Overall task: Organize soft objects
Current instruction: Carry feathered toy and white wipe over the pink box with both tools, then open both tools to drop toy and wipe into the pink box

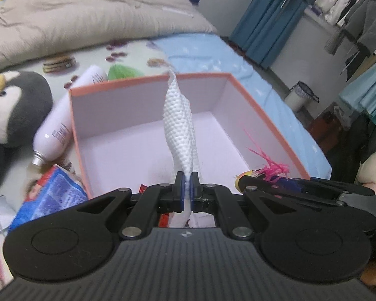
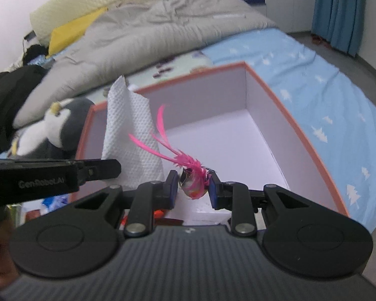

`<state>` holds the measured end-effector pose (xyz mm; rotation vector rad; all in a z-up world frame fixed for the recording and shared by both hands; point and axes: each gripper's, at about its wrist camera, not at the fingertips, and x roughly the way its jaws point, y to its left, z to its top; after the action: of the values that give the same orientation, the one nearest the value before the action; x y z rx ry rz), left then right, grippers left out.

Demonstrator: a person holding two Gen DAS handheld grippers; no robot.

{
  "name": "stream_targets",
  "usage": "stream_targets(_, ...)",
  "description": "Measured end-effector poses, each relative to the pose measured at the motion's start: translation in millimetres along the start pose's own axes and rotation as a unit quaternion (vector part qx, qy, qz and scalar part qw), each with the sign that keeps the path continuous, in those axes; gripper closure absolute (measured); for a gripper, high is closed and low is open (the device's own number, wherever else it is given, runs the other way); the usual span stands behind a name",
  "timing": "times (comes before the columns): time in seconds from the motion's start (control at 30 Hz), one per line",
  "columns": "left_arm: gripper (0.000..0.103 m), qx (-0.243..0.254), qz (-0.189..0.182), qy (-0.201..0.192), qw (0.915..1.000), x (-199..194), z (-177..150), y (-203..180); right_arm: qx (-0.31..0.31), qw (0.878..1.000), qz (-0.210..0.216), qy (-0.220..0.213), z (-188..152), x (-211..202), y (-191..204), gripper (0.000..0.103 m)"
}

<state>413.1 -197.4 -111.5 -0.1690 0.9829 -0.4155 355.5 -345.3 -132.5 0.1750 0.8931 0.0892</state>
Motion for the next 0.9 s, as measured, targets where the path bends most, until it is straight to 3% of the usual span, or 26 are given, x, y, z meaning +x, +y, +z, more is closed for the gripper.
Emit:
stream_targets(0.2, 0.095, -0.012, 0.004, 0.021, 0.9997, 25, 3, 5, 0.031, 0.999, 0.001, 0.026, 0, 18, -18, 0.07)
stream_targets(0.33, 0.071, -0.02, 0.009, 0.017, 0.9996, 23, 4, 7, 0.042, 0.999, -0.001, 0.027, 1, 18, -25, 0.062)
stream_targets(0.4, 0.07, -0.017, 0.013, 0.009, 0.9997, 16, 4, 4, 0.038, 0.999, -0.004, 0.019, 1, 11, -25, 0.062)
stream_targets(0.9, 0.07, 0.01, 0.025, -0.091, 0.9955, -124, -17, -21, 0.025, 0.996, 0.036, -0.072, -4, -94, 7, 0.062)
